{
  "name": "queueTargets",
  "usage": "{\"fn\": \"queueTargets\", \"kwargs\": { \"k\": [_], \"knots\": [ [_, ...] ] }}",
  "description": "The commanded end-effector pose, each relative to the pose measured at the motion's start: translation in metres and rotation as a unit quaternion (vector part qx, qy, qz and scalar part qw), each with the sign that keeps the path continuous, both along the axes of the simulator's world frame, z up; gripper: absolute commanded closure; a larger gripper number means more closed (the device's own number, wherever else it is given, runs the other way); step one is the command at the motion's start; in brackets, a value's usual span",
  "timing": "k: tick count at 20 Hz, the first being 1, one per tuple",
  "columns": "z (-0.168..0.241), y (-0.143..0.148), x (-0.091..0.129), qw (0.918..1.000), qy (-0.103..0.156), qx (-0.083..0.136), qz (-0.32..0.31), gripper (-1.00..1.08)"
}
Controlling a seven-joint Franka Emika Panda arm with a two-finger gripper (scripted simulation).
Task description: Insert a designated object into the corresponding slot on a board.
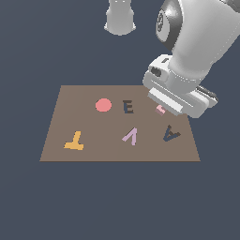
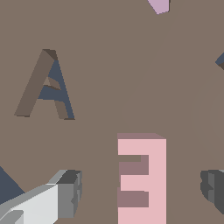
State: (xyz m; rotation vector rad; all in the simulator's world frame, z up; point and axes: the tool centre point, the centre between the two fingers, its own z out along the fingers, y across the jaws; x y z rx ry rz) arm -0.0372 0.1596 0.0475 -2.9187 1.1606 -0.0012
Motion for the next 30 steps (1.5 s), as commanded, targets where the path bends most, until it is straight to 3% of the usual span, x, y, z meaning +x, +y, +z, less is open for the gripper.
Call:
{"fn": "queueTargets", "kwargs": {
  "k": [1, 7, 8, 22, 30],
  "knots": [
    [-0.006, 0.000, 0.000, 1.0000, 0.000, 0.000, 0.000, -0.92],
    [-0.018, 0.000, 0.000, 1.0000, 0.000, 0.000, 0.000, -0.92],
    [-0.018, 0.000, 0.000, 1.0000, 0.000, 0.000, 0.000, 1.08],
    [-0.017, -0.001, -0.001, 1.0000, 0.000, 0.000, 0.003, 1.08],
    [-0.016, -0.011, -0.006, 0.9993, 0.000, 0.000, 0.037, 1.08]
  ]
}}
